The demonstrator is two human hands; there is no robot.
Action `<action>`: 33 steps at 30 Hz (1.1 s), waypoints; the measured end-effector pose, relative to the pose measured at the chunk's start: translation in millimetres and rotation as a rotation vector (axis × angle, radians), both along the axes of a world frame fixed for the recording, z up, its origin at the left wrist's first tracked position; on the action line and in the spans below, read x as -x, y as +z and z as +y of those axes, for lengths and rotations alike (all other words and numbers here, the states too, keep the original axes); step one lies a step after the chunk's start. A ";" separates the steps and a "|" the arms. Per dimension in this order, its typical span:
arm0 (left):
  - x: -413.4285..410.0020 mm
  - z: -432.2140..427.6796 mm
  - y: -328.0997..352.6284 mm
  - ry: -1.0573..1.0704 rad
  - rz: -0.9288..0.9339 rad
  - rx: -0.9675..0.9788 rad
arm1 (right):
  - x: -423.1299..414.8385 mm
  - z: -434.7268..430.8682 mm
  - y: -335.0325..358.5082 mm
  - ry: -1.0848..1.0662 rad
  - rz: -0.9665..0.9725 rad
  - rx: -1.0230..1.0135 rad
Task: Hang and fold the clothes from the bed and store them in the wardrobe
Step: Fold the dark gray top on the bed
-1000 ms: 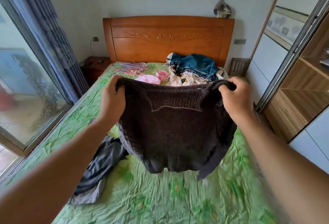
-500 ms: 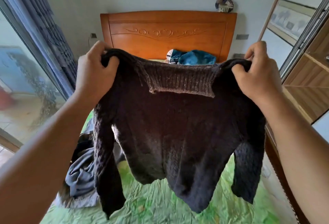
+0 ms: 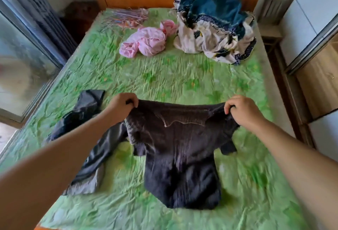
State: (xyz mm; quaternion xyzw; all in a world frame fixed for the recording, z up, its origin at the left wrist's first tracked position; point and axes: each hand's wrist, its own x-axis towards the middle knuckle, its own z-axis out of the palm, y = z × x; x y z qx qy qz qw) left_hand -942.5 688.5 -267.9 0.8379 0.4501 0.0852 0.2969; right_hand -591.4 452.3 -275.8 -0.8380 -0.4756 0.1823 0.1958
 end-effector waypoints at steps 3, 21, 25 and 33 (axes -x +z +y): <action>-16.3 27.2 -46.8 -0.095 0.091 -0.079 | -16.7 28.2 -47.5 0.115 -0.134 0.018; -45.0 -46.7 -388.9 -0.213 0.571 0.089 | 52.9 39.3 -374.3 0.088 -0.169 0.628; 8.6 -114.9 -433.9 -0.135 0.512 -0.022 | 98.9 -28.0 -414.1 -0.102 -0.149 0.461; 49.0 -187.2 -418.3 0.497 -0.016 0.243 | 132.7 -116.9 -417.6 -0.593 0.145 0.165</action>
